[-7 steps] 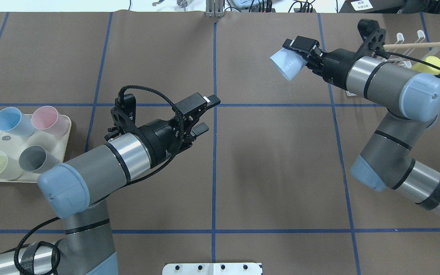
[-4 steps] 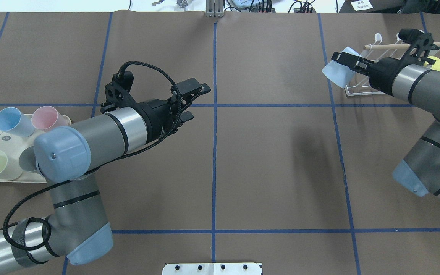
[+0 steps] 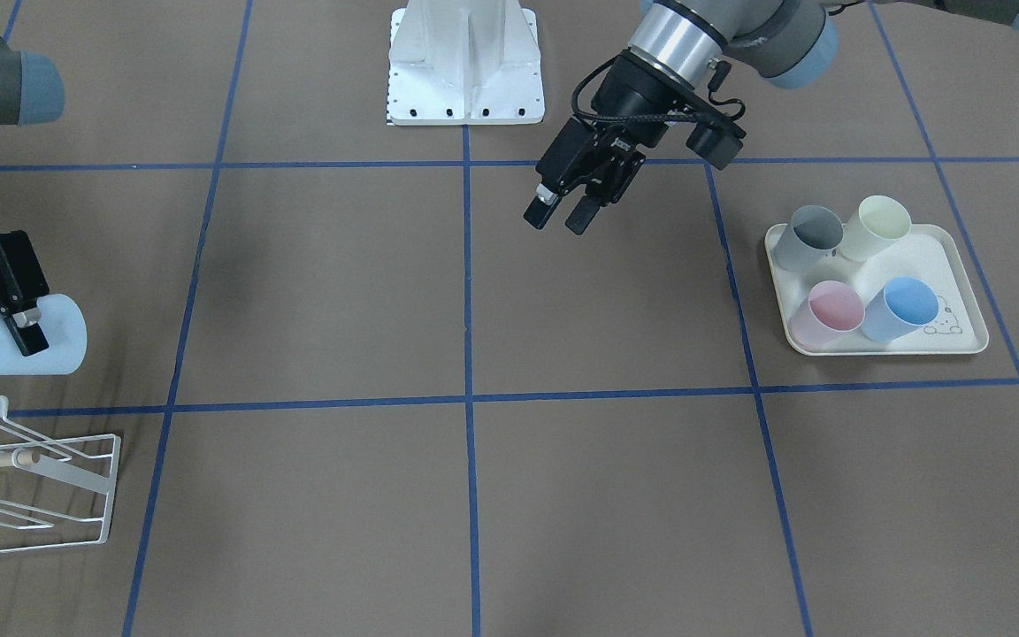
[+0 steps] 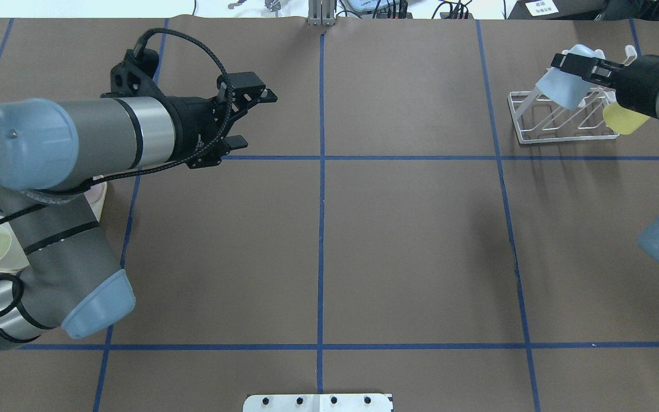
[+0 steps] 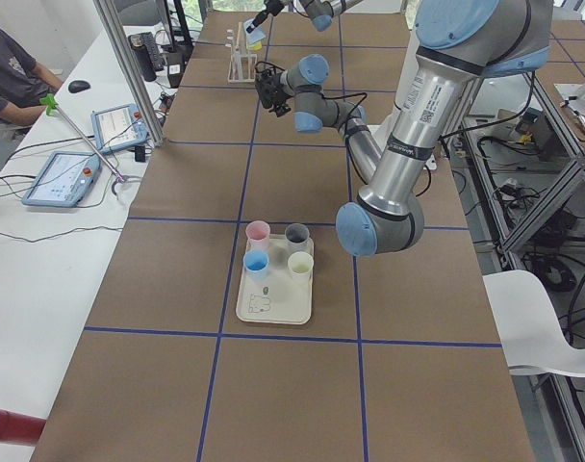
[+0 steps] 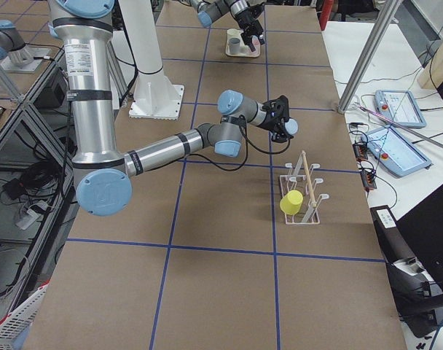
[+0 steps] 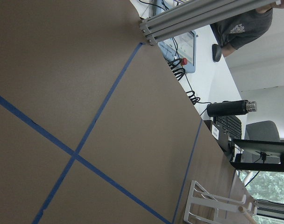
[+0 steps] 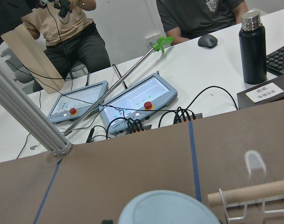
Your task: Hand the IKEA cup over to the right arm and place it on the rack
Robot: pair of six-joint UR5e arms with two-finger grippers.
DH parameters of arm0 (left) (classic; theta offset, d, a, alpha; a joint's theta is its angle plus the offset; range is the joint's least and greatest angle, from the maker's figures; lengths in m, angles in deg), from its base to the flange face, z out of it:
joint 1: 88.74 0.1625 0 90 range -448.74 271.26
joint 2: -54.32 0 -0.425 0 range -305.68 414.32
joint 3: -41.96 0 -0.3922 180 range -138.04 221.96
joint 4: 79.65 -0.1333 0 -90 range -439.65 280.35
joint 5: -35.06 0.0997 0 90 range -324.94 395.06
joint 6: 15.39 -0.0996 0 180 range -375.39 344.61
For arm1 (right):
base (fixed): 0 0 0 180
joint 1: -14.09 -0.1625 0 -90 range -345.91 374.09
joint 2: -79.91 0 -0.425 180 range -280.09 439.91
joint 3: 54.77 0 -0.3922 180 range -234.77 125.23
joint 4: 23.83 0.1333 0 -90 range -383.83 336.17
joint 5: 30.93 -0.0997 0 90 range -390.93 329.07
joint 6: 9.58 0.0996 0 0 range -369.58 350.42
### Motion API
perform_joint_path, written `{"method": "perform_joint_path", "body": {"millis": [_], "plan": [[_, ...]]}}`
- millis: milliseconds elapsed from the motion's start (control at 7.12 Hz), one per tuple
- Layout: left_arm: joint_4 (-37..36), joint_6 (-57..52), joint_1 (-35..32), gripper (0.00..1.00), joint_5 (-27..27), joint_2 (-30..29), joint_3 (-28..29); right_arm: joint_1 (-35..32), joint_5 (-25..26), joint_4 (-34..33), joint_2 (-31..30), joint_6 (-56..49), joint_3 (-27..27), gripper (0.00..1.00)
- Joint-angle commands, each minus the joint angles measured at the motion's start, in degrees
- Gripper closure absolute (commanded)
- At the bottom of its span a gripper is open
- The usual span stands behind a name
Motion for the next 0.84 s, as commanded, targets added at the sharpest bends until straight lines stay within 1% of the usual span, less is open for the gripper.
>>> {"method": "perform_joint_path", "body": {"millis": [0,141,281,422,562,703], "plan": [[-18.6,-11.8,-2.7,0.00,-3.4,1.2,-7.7,-4.6,-2.6,-5.3,-1.0,-5.9,-2.6,1.00],[-30.1,-20.6,-2.8,0.00,-4.0,1.3,-12.5,-5.2,-2.6,-6.3,-2.9,-13.4,-2.6,1.00],[-34.7,-23.8,-3.2,0.00,-4.0,1.3,-13.6,-5.8,-2.6,-7.4,-4.2,-16.9,-2.8,1.00],[-35.1,-25.1,-4.0,0.00,-4.1,2.2,-13.9,-5.8,-2.5,-7.6,-5.6,-20.3,-2.6,1.00],[-35.1,-27.8,-4.8,0.00,-4.1,4.5,-15.0,-5.7,-1.9,-7.6,-5.8,-22.5,-1.8,1.00],[-35.1,-30.3,-6.1,0.00,-5.8,6.5,-15.2,-5.3,0.8,-7.6,-4.5,-22.4,-0.1,1.00]]}}
